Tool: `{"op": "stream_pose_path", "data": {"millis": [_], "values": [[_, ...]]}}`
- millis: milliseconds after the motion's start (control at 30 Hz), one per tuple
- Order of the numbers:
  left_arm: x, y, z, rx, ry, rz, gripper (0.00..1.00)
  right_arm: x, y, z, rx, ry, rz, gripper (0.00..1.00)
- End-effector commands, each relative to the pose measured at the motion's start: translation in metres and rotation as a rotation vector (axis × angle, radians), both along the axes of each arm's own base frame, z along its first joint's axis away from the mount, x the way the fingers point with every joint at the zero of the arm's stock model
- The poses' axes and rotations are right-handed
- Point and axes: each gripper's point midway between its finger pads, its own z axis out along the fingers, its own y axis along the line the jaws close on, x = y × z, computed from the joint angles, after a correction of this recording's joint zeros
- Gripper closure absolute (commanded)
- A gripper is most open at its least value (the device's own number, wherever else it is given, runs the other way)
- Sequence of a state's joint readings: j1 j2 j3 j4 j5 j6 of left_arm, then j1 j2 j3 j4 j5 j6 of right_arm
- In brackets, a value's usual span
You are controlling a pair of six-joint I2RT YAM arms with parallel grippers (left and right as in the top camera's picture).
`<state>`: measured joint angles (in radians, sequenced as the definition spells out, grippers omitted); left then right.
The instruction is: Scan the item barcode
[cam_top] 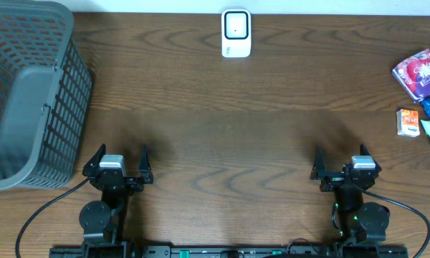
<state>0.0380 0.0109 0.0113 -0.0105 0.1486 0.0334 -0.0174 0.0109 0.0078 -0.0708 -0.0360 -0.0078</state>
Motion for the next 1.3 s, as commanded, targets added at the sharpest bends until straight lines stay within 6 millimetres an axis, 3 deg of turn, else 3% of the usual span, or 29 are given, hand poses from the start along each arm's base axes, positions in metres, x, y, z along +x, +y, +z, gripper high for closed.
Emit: {"op": "stream_pose_path", "data": {"millis": [0, 1267], "values": [[-0.0016, 0.0076, -0.0154, -0.100, 0.059, 0.055, 0.02, -0.0002, 0.0013, -0.0008, 0.014, 0.001, 0.004, 0.01], [-0.0014, 0.0048, -0.0149, -0.023, 0.054, 0.029, 0.02, -0.0002, 0.0013, -0.0008, 0.014, 0.001, 0.004, 0.01]]}}
